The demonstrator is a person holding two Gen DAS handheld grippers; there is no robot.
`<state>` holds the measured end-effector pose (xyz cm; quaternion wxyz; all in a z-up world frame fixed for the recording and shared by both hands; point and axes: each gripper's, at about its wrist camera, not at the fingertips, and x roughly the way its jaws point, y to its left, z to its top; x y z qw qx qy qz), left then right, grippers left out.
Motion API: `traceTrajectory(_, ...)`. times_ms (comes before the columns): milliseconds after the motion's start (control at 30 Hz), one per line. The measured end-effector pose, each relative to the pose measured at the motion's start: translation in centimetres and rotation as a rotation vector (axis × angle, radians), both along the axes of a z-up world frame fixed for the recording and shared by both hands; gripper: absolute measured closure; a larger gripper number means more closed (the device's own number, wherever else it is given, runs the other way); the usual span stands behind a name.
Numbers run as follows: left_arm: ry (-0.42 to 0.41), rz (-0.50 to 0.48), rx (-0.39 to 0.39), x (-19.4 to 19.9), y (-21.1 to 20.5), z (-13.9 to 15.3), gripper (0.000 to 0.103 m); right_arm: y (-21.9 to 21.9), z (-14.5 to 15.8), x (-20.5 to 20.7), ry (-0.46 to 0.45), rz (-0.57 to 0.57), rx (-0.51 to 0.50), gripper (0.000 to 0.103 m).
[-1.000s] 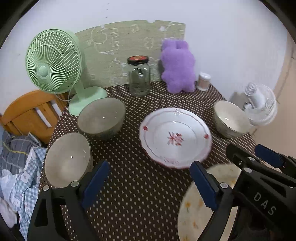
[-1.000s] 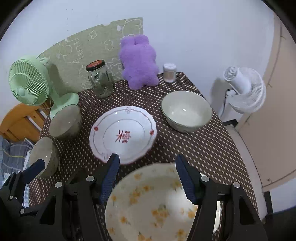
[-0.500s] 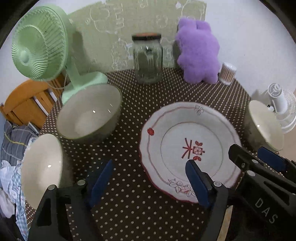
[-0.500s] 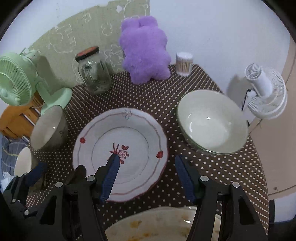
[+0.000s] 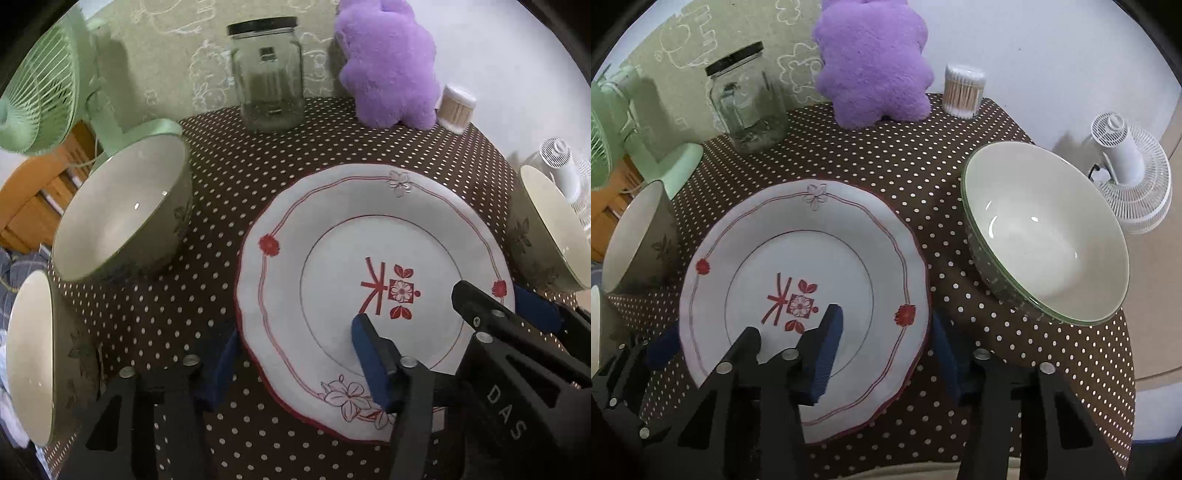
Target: Organize plates and bowls
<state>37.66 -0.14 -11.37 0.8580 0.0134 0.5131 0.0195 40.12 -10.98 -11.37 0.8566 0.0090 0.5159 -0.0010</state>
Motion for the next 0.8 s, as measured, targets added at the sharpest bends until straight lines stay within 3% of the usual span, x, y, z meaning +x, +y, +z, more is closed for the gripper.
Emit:
traceTrajectory(533, 0.027, -0.027, 0.008, -3.3, 3.3, 0.4, 0.047, 3.2, 0.5, -3.4, 0.052, 0.083, 0.024, 0.060)
traceTrajectory(800, 0.031, -0.030, -0.010, -4.1, 4.3, 0.7, 0.047, 4.0, 0.8, -4.4, 0.083, 0.065, 0.049, 0.060)
